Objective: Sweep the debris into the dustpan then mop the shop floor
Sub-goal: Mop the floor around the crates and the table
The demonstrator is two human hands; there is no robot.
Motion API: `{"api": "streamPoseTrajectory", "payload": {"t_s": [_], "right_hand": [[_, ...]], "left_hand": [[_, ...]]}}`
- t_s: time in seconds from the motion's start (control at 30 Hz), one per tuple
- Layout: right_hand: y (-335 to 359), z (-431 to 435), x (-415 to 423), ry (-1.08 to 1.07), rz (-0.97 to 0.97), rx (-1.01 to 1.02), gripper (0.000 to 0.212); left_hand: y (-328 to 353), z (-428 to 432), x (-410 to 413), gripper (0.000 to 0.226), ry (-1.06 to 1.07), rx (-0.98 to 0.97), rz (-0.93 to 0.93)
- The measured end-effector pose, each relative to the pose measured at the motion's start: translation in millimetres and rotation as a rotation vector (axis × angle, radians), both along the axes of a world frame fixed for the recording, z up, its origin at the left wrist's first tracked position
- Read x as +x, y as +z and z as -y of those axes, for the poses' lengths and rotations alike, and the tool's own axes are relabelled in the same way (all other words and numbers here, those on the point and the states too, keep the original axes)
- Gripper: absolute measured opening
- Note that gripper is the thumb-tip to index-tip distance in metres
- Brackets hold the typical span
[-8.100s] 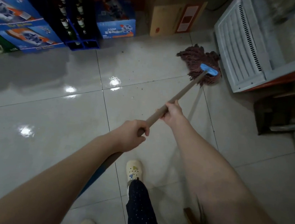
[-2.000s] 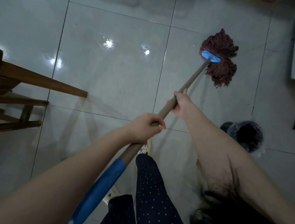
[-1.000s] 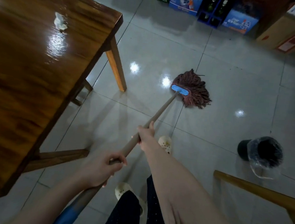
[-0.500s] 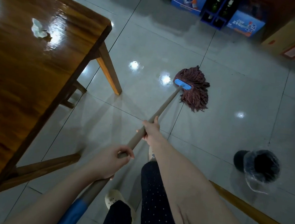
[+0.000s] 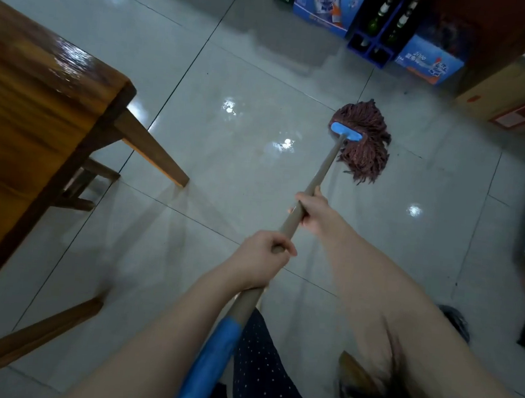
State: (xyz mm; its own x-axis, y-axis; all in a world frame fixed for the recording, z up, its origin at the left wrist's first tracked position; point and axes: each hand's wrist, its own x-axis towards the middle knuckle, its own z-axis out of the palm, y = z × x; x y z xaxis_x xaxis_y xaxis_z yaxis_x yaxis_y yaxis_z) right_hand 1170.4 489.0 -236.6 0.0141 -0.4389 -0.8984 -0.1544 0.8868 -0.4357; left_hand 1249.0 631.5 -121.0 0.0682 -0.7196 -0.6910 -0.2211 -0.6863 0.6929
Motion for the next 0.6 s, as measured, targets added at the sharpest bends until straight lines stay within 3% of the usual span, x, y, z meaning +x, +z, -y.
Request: {"api": "streamPoseTrajectory", "payload": {"t_s": [0.3,0.6], "right_hand": [[4.8,-35.1,14.8,0.01,-0.027,-0.029,0.078],[14.3,-160.6,15.1,0.17,-0.099,0.036,0.082]], "left_hand": [[12.1,-38.6,20.1,0.021,-0.066,-0.006,0.063],[13.6,-178.6,1.5,0.019,0.122,-0.017,-0.026]]}}
